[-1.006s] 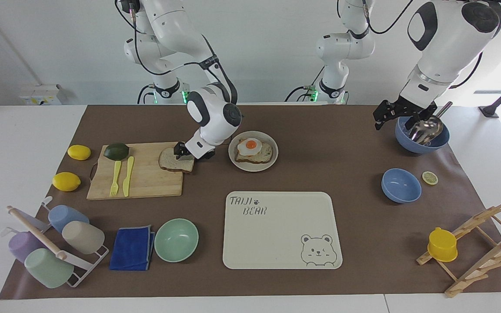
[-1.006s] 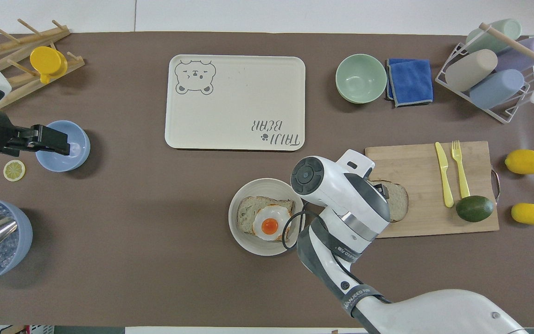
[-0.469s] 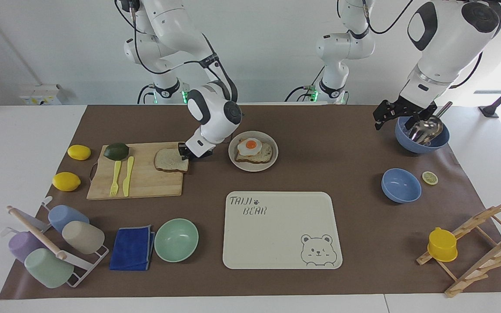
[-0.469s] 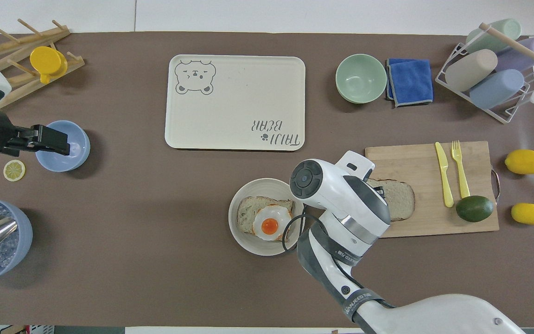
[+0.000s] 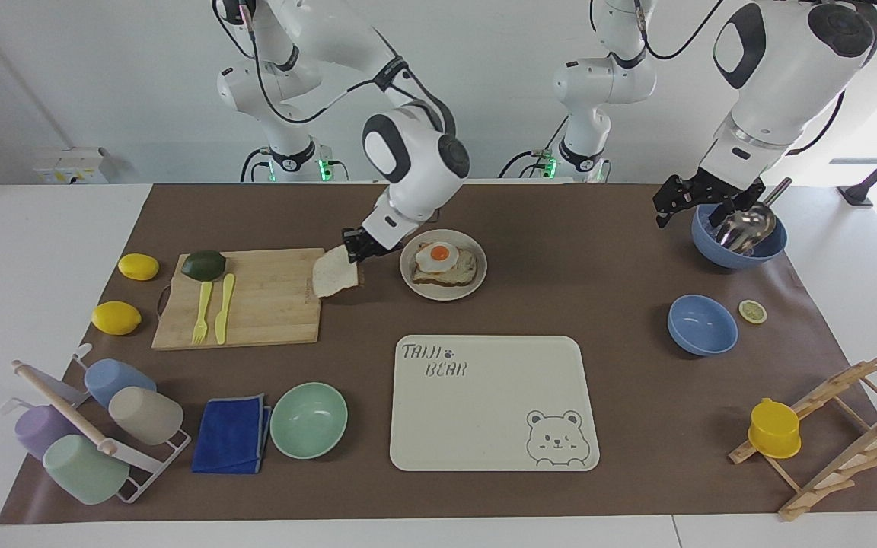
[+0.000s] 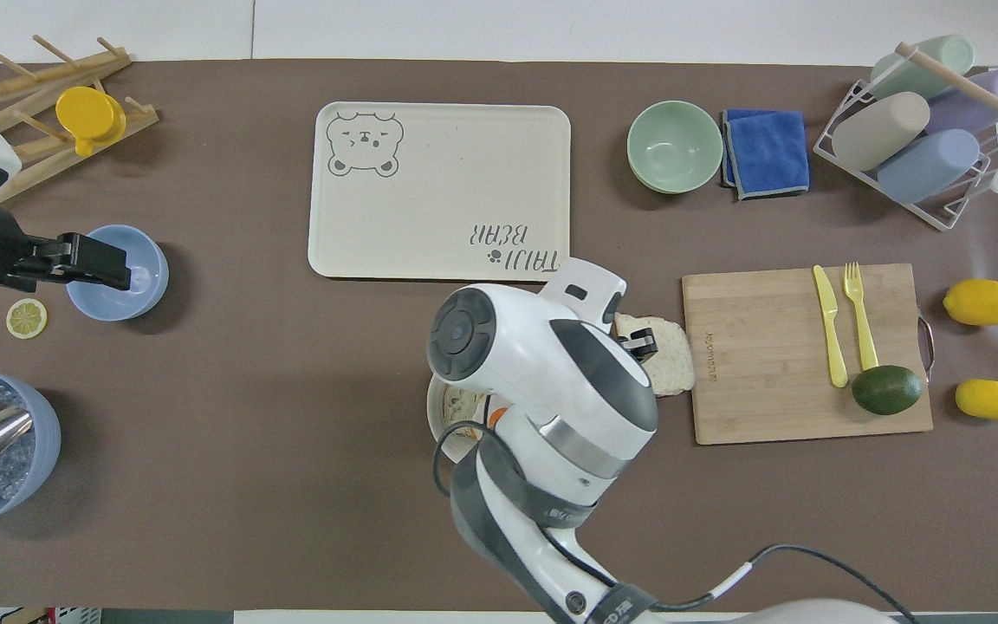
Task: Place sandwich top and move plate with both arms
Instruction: 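Carry the bread slice over the egg plate and lower it on top, then withdraw the right gripper while the left gripper reaches toward the plate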
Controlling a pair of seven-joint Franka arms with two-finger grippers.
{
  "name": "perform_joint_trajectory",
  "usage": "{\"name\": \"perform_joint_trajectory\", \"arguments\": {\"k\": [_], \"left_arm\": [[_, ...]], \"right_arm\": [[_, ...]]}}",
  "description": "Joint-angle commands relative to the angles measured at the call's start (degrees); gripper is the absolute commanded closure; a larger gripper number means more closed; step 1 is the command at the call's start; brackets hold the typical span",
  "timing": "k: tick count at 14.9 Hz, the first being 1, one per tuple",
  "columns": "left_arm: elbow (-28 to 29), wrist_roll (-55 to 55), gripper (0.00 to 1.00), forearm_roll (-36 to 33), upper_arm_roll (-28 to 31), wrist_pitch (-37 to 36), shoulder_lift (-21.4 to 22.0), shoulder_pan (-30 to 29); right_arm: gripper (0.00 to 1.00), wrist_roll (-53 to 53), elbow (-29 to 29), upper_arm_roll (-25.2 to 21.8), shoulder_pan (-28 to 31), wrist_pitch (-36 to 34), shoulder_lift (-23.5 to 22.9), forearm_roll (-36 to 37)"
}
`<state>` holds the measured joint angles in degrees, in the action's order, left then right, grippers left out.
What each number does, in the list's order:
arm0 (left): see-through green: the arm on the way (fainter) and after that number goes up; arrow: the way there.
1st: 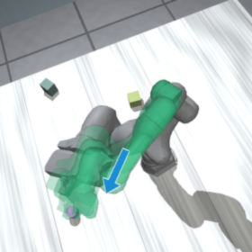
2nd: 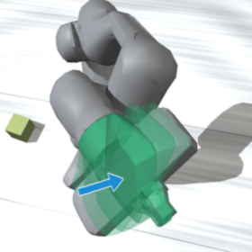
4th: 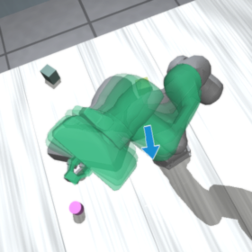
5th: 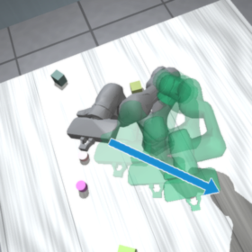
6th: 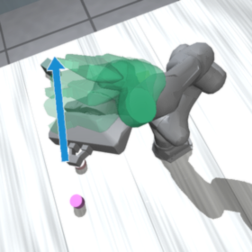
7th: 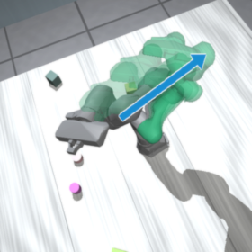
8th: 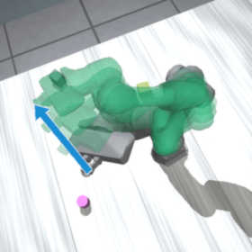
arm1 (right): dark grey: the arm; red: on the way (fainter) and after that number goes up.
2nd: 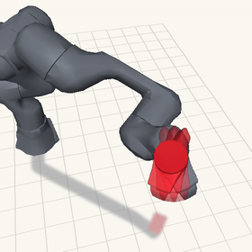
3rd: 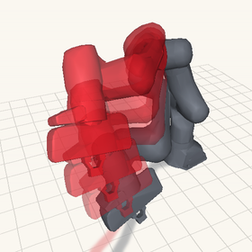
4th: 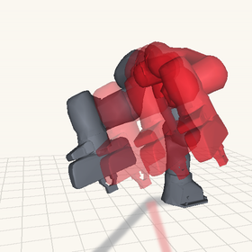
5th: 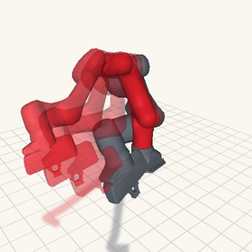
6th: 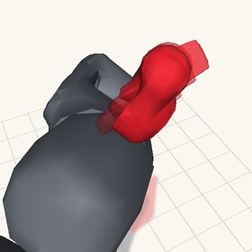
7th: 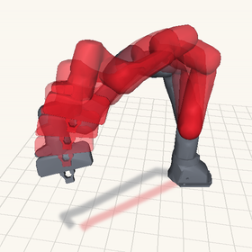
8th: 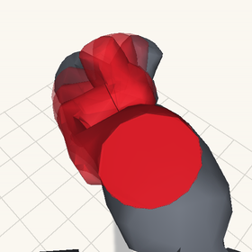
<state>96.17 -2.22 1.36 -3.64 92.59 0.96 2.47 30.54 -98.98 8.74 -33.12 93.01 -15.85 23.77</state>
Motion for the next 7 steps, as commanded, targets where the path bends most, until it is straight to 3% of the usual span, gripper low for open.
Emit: {"name": "perform_joint_trajectory", "arguments": {"k": [1,3,7], "left_arm": [[0.86,0.81,0.00,-1.10,-0.58,0.49,1.07,-0.80],[0.86,0.81,0.00,-1.10,-0.58,0.40,1.07,-0.80],[0.86,0.81,0.00,-1.10,-0.58,0.40,1.06,-0.80]], "right_arm": [[1.00,1.70,5.02,0.76,-5.71,1.97,-3.48,-2.05],[1.00,6.79,3.54,0.76,-8.27,8.56,-4.01,-3.99],[1.00,9.98,-0.42,0.84,-8.90,13.77,-4.71,-4.08]]}}
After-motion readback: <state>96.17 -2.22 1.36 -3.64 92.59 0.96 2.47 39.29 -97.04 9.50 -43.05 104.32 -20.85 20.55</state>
